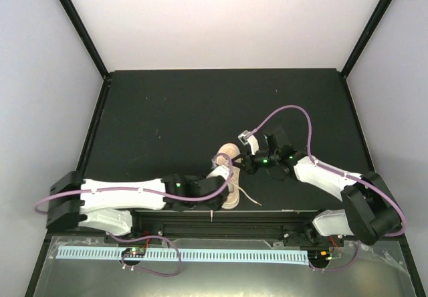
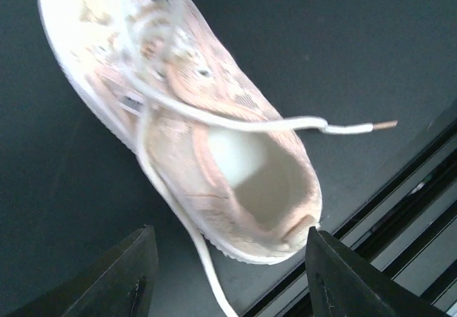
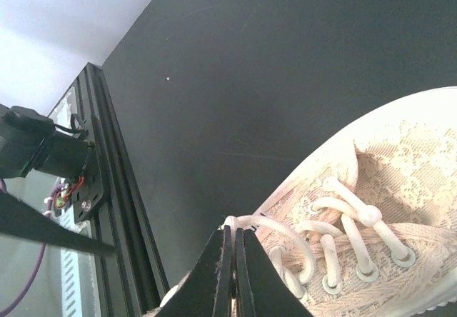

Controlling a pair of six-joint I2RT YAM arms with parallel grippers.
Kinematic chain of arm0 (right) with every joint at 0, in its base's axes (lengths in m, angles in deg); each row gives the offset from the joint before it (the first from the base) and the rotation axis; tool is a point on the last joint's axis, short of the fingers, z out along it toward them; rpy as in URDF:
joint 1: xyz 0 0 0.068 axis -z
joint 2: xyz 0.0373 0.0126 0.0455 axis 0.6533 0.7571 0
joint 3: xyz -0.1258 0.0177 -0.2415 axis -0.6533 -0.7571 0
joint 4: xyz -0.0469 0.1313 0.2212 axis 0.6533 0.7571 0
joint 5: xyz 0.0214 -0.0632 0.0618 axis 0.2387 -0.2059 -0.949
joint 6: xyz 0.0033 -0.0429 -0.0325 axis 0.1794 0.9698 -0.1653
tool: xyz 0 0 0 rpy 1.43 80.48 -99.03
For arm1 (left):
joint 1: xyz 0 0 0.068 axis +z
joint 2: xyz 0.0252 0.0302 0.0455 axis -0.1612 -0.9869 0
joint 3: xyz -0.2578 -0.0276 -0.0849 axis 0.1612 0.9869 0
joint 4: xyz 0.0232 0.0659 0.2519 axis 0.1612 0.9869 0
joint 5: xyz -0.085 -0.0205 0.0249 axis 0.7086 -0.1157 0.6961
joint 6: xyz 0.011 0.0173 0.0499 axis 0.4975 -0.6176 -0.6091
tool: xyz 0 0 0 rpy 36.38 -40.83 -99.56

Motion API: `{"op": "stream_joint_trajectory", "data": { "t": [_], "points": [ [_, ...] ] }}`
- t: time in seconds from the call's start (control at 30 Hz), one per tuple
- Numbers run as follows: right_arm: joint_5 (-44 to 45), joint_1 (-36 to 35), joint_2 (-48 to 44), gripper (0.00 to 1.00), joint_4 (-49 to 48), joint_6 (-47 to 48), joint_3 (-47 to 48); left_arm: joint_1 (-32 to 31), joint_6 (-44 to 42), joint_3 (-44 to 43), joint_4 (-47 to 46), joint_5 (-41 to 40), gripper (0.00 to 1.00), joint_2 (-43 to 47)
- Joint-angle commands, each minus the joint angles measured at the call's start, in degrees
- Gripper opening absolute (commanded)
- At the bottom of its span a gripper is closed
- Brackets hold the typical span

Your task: Tie the shoes

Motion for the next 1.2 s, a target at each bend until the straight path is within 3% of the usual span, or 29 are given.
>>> {"op": "stream_joint_trajectory", "data": {
  "t": [0.0, 0.23, 0.5, 0.63, 0.87, 1.17],
  "points": [
    [-1.6, -0.3, -0.9, 0.02, -0.7, 0.4, 1.4, 5.1, -4.8, 5.6, -10.4, 4.8, 0.58, 11.2],
    [-3.5, -0.3, -0.9, 0.02, -1.0, 0.6, 1.3, 20.0, -10.4, 16.5, -30.7, 22.2, 0.6, 22.5],
    [-6.0, -0.3, -0.6, 0.02, -0.8, 0.9, 1.5, 31.3, -16.1, 13.7, -37.6, 40.9, 0.52, 14.1],
    [-6.5, -0.3, -0.4, 0.02, -0.7, 1.0, 1.6, 34.1, -19.5, 11.3, -36.8, 48.9, 0.41, 8.8],
    [-7.0, -0.3, 0.1, 0.02, -0.6, 1.1, 1.8, 37.0, -21.5, 12.6, -37.9, 52.7, 0.33, 6.5],
    [-7.3, -0.3, 0.6, 0.02, -0.6, 1.1, 2.2, 38.3, -25.6, 14.9, -38.6, 59.0, 0.35, 4.3]
  ]
}}
